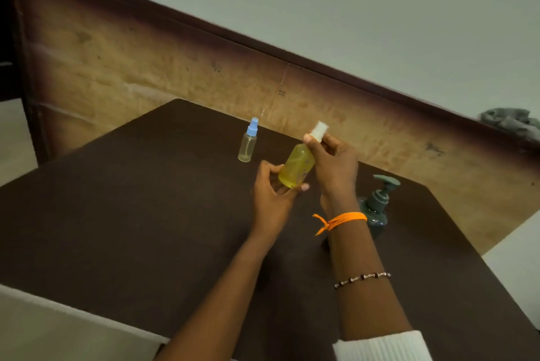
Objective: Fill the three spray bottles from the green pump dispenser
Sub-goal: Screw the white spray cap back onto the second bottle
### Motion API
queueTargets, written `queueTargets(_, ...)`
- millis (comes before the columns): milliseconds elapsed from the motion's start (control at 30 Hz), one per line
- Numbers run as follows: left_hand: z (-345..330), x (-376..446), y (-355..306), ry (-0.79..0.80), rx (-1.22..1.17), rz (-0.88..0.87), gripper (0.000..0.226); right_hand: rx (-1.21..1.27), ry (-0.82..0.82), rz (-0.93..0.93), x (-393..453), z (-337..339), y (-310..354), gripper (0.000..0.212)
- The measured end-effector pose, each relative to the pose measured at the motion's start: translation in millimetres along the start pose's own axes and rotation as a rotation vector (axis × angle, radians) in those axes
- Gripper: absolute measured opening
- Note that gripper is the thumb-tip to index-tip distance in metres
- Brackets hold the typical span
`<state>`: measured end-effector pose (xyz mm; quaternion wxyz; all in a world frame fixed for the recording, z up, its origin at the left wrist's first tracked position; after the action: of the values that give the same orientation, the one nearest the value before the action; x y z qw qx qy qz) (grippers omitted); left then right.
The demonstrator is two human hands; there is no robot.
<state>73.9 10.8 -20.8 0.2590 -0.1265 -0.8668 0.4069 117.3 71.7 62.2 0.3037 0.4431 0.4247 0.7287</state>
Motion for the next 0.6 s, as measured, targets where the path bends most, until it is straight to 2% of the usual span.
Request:
queueTargets(33,1.7,1.9,-1.5,0.002,0.000,0.026,0.040,0.010,0.037,-0.003,2.3,-0.7,-2.6,0.005)
queueTargets(100,6.5,11.9,-5.4,0.013,-0.005,0.068,0.040,0.047,0.153,-0.043,5.7,-3.4,-8.8,0.025)
queueTargets(167,12.6,23.5,-10.3,0.027,0.020,0.081,0.040,0.113,0.327,-0.059,6.4,-8.1,-14.3,0.032)
queueTargets(233,22.0,36.3,-13.5,0.040,0.149,0.033,0.040,0.103,0.435,-0.006,6.7,-16.3,-20.6,0.038)
queueTargets(300,33.6,49.5,-16.2,0.096,0.337,-0.018,0.042,0.099,0.416,-0.004,10.5,-28.1,-30.2,0.045)
queueTargets(400,53.3,67.8,-10.2,0.249,0.464,0.049,0.045,0.045,0.306,-0.002,17.6,-49.0,-45.9,0.046)
queueTargets(467,65.6,75.4,-1.8,0.222,0.531,0.078,0.046,-0.055,0.242,0.027,23.4,-61.5,-56.0,0.046)
queueTargets(600,76.6,86.6,7.7,0.079,0.572,0.085,0.034,-0.254,0.158,0.020,40.5,-78.9,-74.6,0.047)
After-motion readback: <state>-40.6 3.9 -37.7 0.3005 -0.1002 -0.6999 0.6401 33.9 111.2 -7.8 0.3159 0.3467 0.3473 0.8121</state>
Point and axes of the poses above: each hand's wrist, its own x-axis towards the middle knuckle, its own z-axis out of the back of the hand, y = z × x, the point moved 1 cm from there along x, towards the middle knuckle, and after that the axes turned 8 degrees about -x, right-handed, at the moved point
